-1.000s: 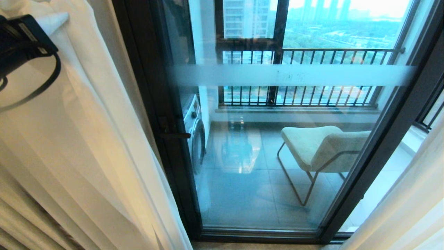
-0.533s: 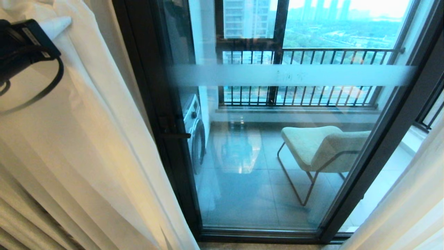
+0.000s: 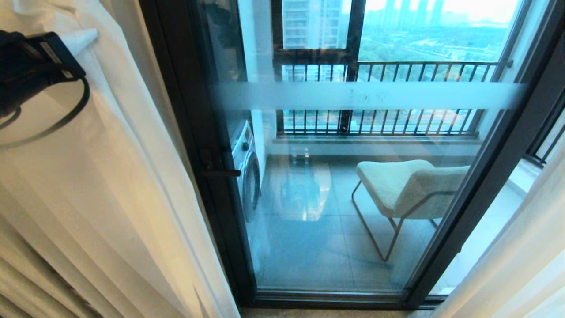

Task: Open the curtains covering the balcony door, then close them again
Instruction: Close the inner curtains on both sides

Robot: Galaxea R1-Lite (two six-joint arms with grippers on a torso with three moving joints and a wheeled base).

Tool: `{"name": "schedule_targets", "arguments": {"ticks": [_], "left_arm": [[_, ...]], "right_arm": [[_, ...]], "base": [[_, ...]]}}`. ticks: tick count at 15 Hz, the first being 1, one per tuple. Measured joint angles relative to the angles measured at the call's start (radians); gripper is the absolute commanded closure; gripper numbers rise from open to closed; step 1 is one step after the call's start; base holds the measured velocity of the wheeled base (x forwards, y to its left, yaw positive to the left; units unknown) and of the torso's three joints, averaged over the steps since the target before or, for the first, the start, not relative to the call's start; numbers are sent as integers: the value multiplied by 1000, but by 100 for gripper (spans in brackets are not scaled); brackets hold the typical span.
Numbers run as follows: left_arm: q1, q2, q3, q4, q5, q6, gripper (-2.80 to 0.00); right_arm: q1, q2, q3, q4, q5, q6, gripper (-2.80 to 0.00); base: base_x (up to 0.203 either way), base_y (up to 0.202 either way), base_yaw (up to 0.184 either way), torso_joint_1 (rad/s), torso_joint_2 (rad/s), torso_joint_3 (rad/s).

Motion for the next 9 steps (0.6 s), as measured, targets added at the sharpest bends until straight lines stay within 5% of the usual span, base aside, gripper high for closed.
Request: {"name": "schedule_targets", "arguments": {"ticks": [9], "left_arm": [[11,18,0,-3,-5,0,0]], "right_arm": [[0,0,0,0,0,0,0]], "base": [[0,-180,2,3,2,1]]}}
